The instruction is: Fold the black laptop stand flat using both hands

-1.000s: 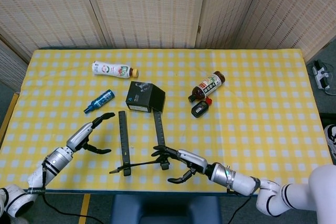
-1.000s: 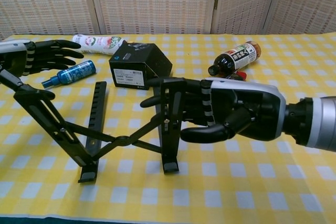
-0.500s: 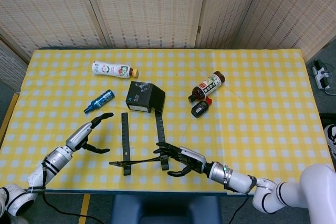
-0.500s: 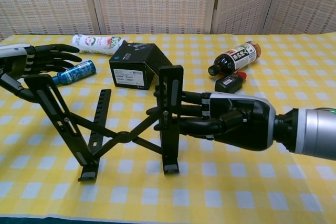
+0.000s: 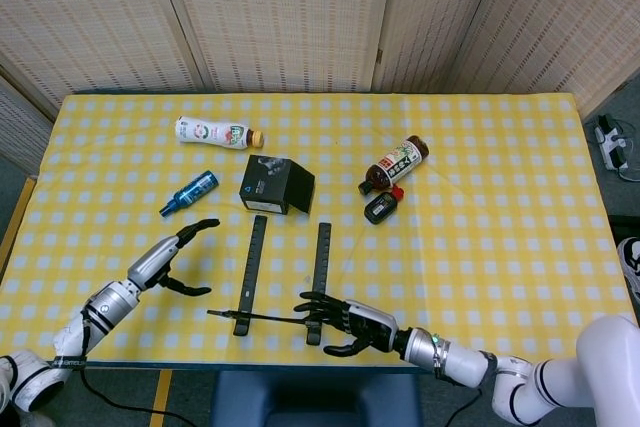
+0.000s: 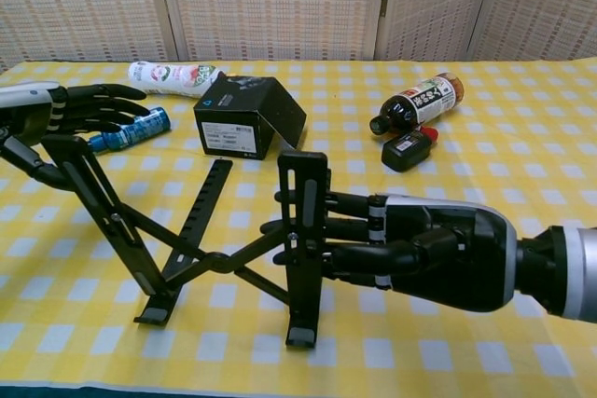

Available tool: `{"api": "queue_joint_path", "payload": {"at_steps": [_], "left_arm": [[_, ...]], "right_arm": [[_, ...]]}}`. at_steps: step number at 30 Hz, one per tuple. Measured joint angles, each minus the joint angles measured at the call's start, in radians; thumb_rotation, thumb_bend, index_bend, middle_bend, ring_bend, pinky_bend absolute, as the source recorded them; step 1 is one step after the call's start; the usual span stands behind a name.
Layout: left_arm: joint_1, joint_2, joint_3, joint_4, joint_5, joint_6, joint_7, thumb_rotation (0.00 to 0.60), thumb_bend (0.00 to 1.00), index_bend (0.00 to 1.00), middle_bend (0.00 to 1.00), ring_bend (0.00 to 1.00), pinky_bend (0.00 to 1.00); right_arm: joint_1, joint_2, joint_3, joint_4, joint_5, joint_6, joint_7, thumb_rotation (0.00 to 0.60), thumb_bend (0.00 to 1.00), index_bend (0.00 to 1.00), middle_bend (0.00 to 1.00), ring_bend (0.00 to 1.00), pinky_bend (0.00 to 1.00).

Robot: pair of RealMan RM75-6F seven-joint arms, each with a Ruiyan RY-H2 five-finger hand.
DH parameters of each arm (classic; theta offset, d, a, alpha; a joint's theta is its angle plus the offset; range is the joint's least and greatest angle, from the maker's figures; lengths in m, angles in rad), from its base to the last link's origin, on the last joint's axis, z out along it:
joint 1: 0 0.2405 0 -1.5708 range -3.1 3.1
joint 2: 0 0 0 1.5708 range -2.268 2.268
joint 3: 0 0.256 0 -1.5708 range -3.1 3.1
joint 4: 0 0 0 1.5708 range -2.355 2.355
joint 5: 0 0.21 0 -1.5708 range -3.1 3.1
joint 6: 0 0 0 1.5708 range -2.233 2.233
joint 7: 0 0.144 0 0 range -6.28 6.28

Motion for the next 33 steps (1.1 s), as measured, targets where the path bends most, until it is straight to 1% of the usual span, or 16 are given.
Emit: {"api": "queue_joint_path", "payload": {"at_steps": [5,10,15,18,21,23,25,30,33], "left_arm": [[-0.007,0.0,0.012,0.005,0.022,-0.003,0.011,0.6,0.17,0.01,0.12,0.07,0.0],[-0.016,0.003,0.035,0.013,0.062,0.001,0.028,0.6,0.17,0.05,0.12,0.06,0.0],[-0.019,0.015,0.063,0.008,0.094,0.009,0.077,0.6,0.17,0.05,0.12,0.05,0.0],[-0.015,0.023,0.075,-0.008,0.1,0.013,0.126,0.6,0.18,0.06,0.12,0.06,0.0],[-0.004,0.027,0.084,-0.027,0.1,0.019,0.174,0.6,0.19,0.08,0.12,0.06,0.0],[0.01,0.022,0.089,-0.036,0.095,0.028,0.204,0.6,0.19,0.11,0.12,0.06,0.0],[0.023,0.01,0.09,-0.038,0.089,0.038,0.229,0.6,0.19,0.15,0.12,0.07,0.0],[0.064,-0.054,0.09,-0.032,0.074,0.071,0.309,0.6,0.19,0.28,0.14,0.1,0.0],[0.082,-0.098,0.089,-0.026,0.064,0.081,0.325,0.6,0.23,0.33,0.16,0.12,0.0]], "right_arm": [[-0.011,0.009,-0.007,-0.013,-0.006,0.014,-0.047,0.6,0.34,0.0,0.1,0.13,0.0],[-0.02,0.043,0.006,-0.039,-0.011,0.041,-0.186,0.6,0.33,0.0,0.1,0.13,0.0],[-0.02,0.129,0.032,-0.125,-0.008,0.058,-0.347,0.6,0.34,0.0,0.09,0.12,0.0],[-0.017,0.18,0.052,-0.18,0.0,0.063,-0.401,0.6,0.34,0.0,0.09,0.12,0.0],[-0.014,0.208,0.069,-0.215,0.004,0.065,-0.429,0.6,0.34,0.0,0.09,0.12,0.0],[-0.012,0.219,0.075,-0.23,0.005,0.066,-0.435,0.6,0.34,0.0,0.09,0.12,0.0],[-0.01,0.231,0.081,-0.243,0.003,0.066,-0.442,0.6,0.34,0.0,0.09,0.12,0.0],[-0.009,0.243,0.089,-0.257,0.004,0.061,-0.444,0.6,0.34,0.0,0.09,0.12,0.0],[-0.01,0.242,0.09,-0.255,0.001,0.061,-0.432,0.6,0.34,0.0,0.08,0.11,0.0]]}}
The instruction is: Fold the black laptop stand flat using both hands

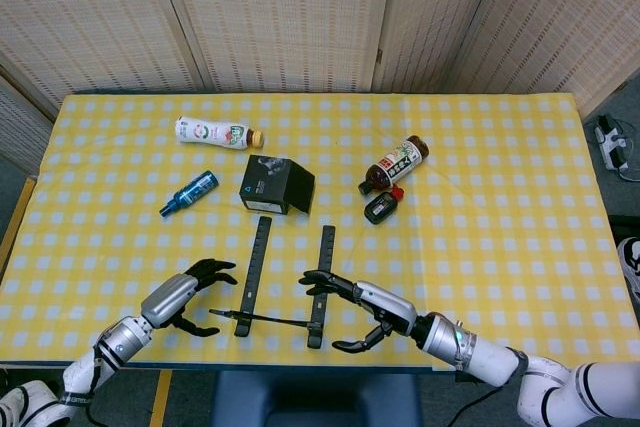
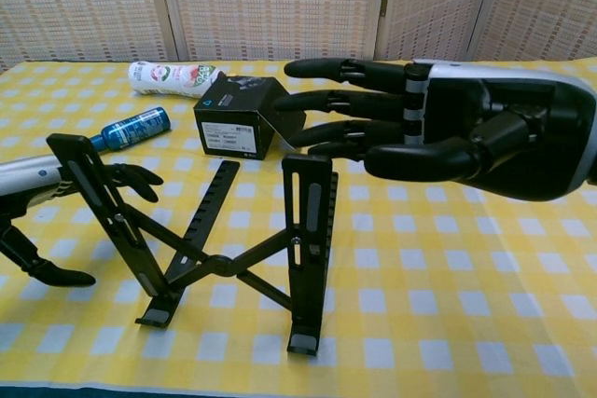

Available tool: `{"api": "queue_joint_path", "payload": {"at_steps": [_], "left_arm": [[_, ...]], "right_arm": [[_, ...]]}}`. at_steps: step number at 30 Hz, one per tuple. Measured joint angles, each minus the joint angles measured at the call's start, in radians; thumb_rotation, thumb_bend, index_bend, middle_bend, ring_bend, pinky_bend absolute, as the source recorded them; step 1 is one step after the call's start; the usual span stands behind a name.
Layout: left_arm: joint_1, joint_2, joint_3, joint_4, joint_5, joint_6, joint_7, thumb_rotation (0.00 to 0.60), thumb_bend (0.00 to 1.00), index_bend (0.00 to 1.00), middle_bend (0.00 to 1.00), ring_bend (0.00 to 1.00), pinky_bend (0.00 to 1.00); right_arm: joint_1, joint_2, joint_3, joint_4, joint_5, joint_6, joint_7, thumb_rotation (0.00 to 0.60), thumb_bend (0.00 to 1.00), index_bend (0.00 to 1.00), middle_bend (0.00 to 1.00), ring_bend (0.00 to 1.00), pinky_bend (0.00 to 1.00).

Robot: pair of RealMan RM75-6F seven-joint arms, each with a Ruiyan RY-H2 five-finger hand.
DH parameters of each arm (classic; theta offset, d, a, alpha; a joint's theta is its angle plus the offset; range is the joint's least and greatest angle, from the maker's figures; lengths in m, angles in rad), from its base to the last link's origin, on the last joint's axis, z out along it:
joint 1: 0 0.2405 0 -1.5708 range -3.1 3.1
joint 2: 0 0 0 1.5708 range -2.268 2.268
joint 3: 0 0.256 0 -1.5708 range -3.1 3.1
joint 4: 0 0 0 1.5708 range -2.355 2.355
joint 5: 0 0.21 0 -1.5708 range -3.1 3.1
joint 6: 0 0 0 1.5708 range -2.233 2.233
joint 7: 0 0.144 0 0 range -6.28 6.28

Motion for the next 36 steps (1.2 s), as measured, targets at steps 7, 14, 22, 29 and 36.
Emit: {"api": "queue_joint_path", "payload": {"at_steps": [7,14,22,29,36], "left_arm": [[0.024,-0.085,-0.019,0.048,-0.029,0.011,0.052,0.6,0.29,0.41,0.2,0.14,0.0],[0.042,-0.128,-0.026,0.08,-0.062,-0.01,0.118,0.6,0.3,0.45,0.21,0.14,0.0],[0.071,-0.151,-0.027,0.078,-0.07,0.02,0.12,0.6,0.35,0.49,0.23,0.15,0.0],[0.084,-0.174,-0.038,0.073,-0.071,0.043,0.138,0.6,0.36,0.49,0.24,0.16,0.0],[0.074,-0.188,-0.059,0.071,-0.073,0.036,0.161,0.6,0.36,0.49,0.24,0.16,0.0]], "right_arm": [[-0.004,-0.008,-0.001,0.02,-0.006,-0.001,0.028,0.6,0.34,0.0,0.08,0.11,0.0],[-0.007,-0.017,-0.002,0.042,-0.006,-0.004,0.048,0.6,0.34,0.0,0.08,0.11,0.0],[-0.006,-0.034,0.0,0.061,0.0,-0.02,0.062,0.6,0.34,0.0,0.08,0.11,0.0],[-0.007,-0.037,0.003,0.064,0.007,-0.028,0.062,0.6,0.34,0.0,0.08,0.11,0.0],[-0.013,-0.033,0.001,0.064,0.007,-0.024,0.063,0.6,0.34,0.0,0.08,0.11,0.0]]}}
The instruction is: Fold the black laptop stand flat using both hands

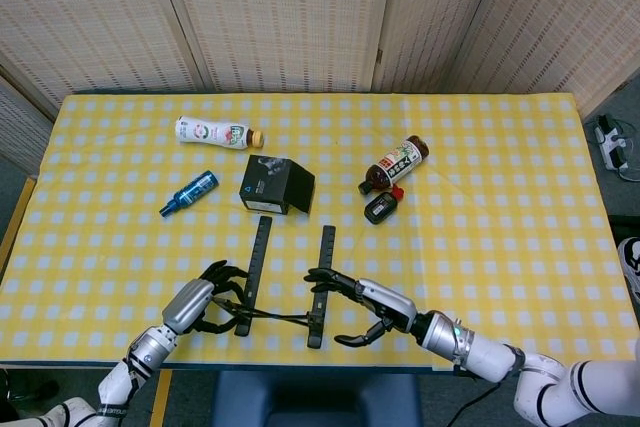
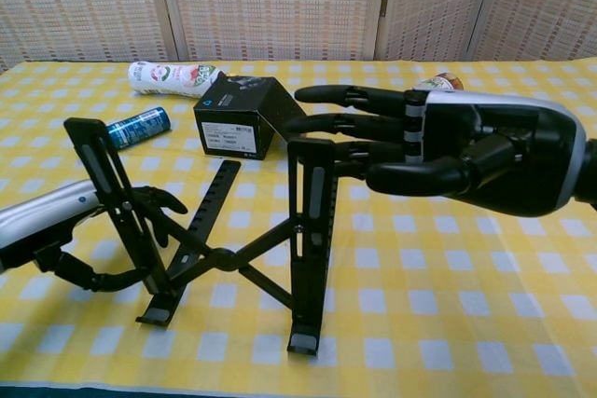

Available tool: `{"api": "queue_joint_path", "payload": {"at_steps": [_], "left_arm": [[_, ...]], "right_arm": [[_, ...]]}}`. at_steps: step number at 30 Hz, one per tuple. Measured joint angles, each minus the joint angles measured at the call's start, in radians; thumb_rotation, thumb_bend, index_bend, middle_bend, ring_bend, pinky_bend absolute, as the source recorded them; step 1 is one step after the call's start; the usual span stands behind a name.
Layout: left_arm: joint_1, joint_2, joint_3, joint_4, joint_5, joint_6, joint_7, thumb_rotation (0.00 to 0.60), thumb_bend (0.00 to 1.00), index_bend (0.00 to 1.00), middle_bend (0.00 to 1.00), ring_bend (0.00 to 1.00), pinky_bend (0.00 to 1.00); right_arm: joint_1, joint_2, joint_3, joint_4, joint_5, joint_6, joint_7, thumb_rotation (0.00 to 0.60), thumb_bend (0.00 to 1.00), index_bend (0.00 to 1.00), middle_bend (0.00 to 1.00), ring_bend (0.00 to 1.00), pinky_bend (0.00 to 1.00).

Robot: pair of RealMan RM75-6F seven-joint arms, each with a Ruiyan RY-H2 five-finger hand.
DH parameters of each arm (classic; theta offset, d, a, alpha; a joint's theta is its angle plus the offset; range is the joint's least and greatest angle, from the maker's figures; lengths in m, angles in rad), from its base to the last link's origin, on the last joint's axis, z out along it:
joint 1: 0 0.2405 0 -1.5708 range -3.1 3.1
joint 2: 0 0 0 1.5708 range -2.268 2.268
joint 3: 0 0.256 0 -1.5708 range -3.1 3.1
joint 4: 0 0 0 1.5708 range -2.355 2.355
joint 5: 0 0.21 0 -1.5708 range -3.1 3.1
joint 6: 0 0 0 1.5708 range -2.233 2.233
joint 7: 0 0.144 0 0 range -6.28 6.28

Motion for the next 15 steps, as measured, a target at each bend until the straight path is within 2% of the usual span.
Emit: {"api": "queue_joint_path", "payload": {"at_steps": [6,15], "left_arm": [[-0.016,-0.002,-0.016,0.003,-0.003,-0.014,0.017,0.6,0.36,0.52,0.24,0.16,0.0],[0.001,0.019,0.005,-0.013,0.003,-0.003,0.038,0.6,0.37,0.54,0.25,0.16,0.0]], "right_arm": [[-0.004,-0.001,-0.005,0.002,-0.004,-0.001,0.0,0.6,0.34,0.0,0.08,0.11,0.0],[0.005,-0.016,-0.012,0.003,-0.025,-0.015,-0.003,0.6,0.34,0.0,0.08,0.11,0.0]]}}
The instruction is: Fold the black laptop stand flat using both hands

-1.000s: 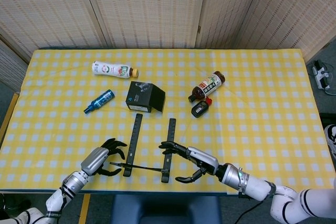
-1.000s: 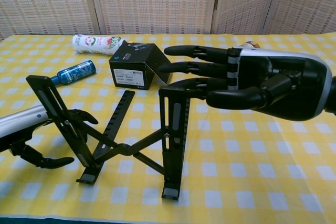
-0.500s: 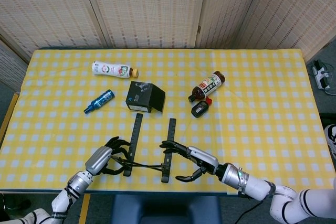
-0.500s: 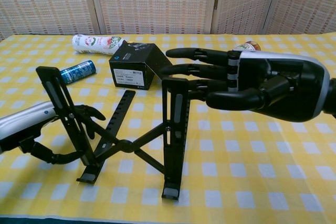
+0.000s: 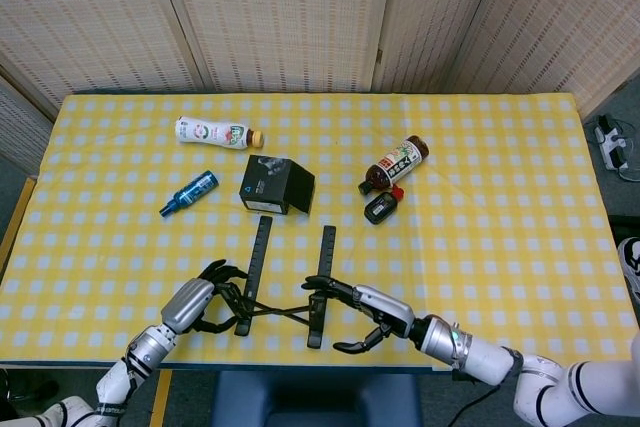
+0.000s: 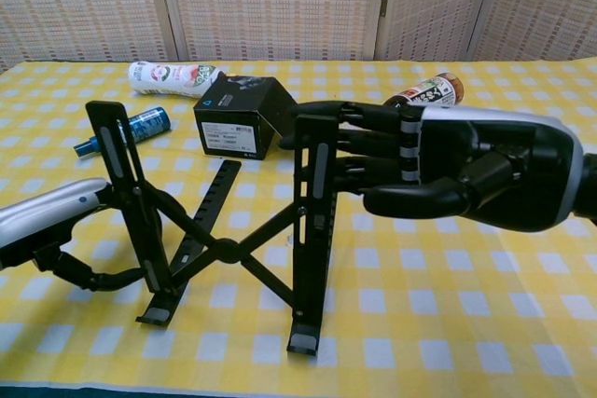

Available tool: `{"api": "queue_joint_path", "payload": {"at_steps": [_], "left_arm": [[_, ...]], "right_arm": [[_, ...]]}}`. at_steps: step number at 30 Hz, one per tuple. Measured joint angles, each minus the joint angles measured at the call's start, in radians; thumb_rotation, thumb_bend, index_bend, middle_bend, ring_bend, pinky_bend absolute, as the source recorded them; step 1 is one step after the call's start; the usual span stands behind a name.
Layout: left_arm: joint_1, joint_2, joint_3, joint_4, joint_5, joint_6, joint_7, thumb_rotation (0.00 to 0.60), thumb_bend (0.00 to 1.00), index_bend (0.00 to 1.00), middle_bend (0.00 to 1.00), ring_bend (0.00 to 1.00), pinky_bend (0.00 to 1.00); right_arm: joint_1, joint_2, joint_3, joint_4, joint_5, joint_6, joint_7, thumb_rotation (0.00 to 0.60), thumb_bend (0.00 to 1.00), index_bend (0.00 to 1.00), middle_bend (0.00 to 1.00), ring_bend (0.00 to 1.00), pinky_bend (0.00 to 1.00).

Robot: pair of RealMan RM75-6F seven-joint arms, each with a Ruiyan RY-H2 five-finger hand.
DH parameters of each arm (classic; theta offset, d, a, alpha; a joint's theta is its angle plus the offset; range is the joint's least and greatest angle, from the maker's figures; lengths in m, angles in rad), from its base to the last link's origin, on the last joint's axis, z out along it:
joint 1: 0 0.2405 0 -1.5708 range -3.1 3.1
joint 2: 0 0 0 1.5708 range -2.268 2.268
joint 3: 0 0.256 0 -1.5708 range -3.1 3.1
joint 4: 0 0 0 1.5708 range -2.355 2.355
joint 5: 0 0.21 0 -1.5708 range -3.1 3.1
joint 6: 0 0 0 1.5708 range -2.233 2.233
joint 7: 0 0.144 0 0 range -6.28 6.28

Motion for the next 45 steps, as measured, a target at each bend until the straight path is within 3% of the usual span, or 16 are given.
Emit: {"api": "queue_joint_path", "payload": {"at_steps": [25,27,35,45], "left_arm": [[0.009,-0.007,0.003,0.002,0.003,0.001,0.005,0.6,0.44,0.61,0.28,0.17,0.0],[0.009,-0.006,0.003,0.001,0.004,0.003,0.001,0.6,0.44,0.57,0.28,0.17,0.0],[0.012,0.026,-0.003,-0.027,0.014,0.034,-0.036,0.6,0.4,0.26,0.25,0.12,0.0],[0.038,0.105,-0.017,-0.078,0.016,0.108,-0.022,0.6,0.38,0.19,0.2,0.07,0.0]], "right_arm": [[0.006,-0.012,-0.021,-0.003,-0.011,0.003,-0.012,0.6,0.34,0.0,0.08,0.1,0.0],[0.006,-0.012,-0.022,-0.001,-0.01,0.004,-0.013,0.6,0.34,0.0,0.08,0.1,0.0],[-0.003,-0.02,-0.014,0.012,0.015,-0.001,-0.046,0.6,0.34,0.0,0.06,0.09,0.0],[-0.003,-0.088,0.065,0.021,0.134,-0.068,-0.195,0.6,0.34,0.0,0.01,0.04,0.0]]}}
